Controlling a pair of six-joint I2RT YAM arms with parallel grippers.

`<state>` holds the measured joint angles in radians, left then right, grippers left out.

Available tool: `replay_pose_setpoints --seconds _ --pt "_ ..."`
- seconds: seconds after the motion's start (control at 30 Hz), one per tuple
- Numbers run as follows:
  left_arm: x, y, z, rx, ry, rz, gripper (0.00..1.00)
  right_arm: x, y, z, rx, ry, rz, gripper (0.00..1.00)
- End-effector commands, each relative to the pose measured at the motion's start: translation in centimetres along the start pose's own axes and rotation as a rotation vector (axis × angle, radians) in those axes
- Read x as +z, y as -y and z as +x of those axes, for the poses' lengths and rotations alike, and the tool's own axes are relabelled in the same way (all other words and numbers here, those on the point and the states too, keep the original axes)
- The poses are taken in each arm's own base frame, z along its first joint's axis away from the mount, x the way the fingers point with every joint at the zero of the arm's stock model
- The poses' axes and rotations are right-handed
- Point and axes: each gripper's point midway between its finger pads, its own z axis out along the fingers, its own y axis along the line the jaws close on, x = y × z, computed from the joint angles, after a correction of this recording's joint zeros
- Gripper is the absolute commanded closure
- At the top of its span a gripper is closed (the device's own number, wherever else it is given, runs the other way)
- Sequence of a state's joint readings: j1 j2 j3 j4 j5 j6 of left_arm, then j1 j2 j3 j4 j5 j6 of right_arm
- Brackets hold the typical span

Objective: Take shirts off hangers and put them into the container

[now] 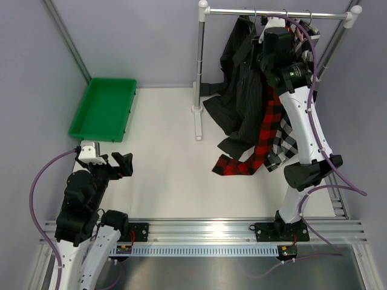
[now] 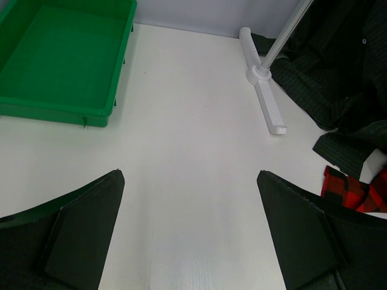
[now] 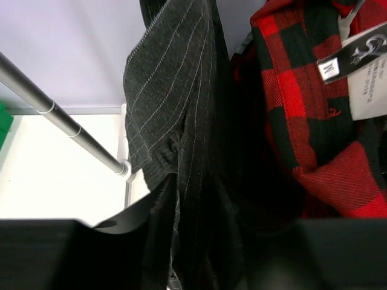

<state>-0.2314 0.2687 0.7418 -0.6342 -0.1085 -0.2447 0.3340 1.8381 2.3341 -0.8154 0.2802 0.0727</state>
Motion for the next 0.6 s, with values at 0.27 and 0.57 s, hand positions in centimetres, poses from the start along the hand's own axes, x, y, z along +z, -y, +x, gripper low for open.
replay_pose_setpoints --seconds 0.27,0.57 --pt "0.0 0.4 -0.9 -0.015 0.033 0.015 0.01 -1.8 -0.1 -4.7 -0.020 0.166 -0.007 1.00" --pt "0.1 0.5 -0.9 -0.018 0.023 0.015 0.01 -5.9 0.4 -8.3 -0.015 0.298 -0.038 1.00"
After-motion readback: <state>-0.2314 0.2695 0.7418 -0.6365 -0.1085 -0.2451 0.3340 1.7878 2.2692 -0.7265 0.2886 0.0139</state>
